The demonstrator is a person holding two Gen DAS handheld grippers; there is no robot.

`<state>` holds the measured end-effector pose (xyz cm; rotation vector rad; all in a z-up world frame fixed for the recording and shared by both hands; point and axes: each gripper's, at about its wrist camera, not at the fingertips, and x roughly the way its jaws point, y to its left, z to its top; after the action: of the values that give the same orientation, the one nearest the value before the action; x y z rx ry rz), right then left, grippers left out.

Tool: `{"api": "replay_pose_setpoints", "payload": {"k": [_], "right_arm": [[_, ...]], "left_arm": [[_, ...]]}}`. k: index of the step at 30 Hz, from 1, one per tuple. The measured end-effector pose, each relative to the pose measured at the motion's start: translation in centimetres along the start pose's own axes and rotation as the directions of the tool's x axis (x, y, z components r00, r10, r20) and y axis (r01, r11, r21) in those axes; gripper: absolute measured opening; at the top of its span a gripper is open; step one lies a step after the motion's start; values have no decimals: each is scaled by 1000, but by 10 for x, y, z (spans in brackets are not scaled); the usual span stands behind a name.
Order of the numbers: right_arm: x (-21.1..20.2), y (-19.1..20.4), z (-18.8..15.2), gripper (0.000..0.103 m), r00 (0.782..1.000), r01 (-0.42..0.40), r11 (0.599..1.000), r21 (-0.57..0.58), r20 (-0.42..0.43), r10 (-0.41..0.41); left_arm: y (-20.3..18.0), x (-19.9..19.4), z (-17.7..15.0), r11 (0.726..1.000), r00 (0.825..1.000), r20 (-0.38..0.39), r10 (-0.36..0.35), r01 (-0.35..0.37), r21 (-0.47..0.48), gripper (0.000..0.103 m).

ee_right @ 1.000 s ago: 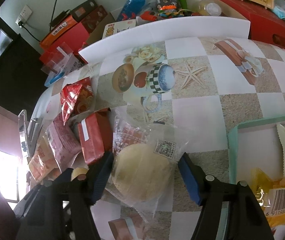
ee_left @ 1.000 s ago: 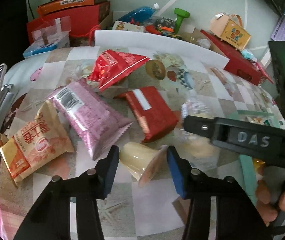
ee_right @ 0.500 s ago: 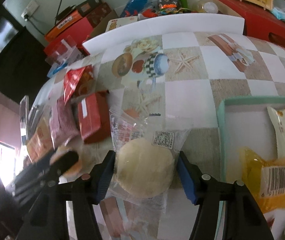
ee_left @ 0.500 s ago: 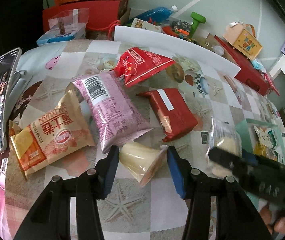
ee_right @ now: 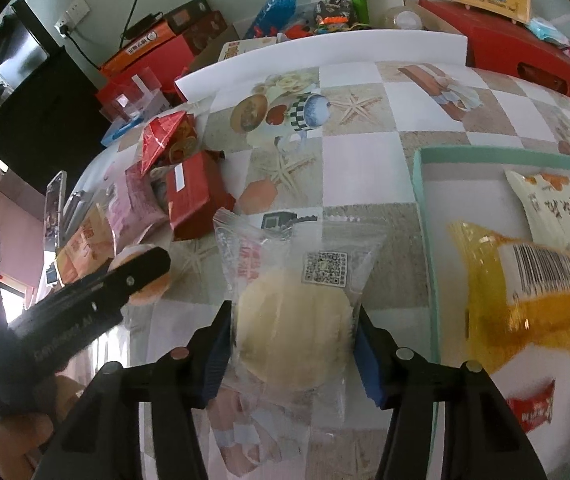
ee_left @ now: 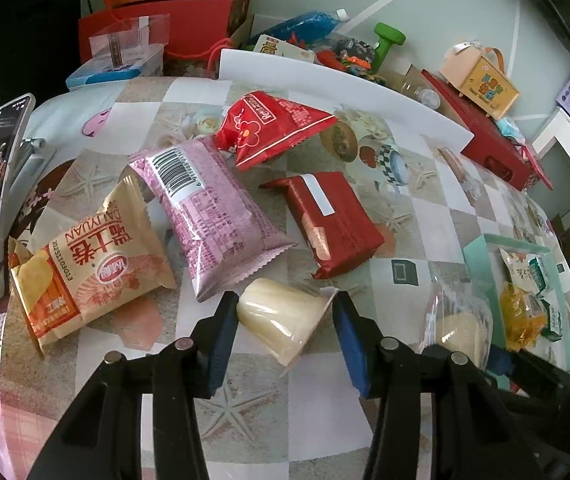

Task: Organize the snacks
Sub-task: 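Carry the bun and pudding cup into the tray and open both tools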

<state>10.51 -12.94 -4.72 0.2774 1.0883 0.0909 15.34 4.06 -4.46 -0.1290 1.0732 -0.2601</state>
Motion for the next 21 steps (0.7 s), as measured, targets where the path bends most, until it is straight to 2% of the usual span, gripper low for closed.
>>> {"api": "replay_pose_setpoints", "payload": {"k": [5,6,7,16,21], "right_arm": [[-9,-1,-8,55,1000,-16,1000,4,14,16],[-12,-1,-10,55,1000,-17,1000,5,20,17],[-14,-1,-10,55,1000,-20,1000,6,23,20],[-45,-12,-20,55,995,-57,997,60,80,52],[-66,-17,-22,55,990,-78,994,74,120,69]], "left_arm": [[-2,-5,-2,1000,1000,-6,5,-5,-4,49],[-2,-6,-2,1000,1000,-9,11,-11,-7,43],[-2,-8,-3,1000,1000,-10,11,-12,-11,42],[-6,-19,-8,1000,1000,-2,2,-2,-11,42],[-14,-33,-7,1000,999,30,14,-14,10,42]]}}
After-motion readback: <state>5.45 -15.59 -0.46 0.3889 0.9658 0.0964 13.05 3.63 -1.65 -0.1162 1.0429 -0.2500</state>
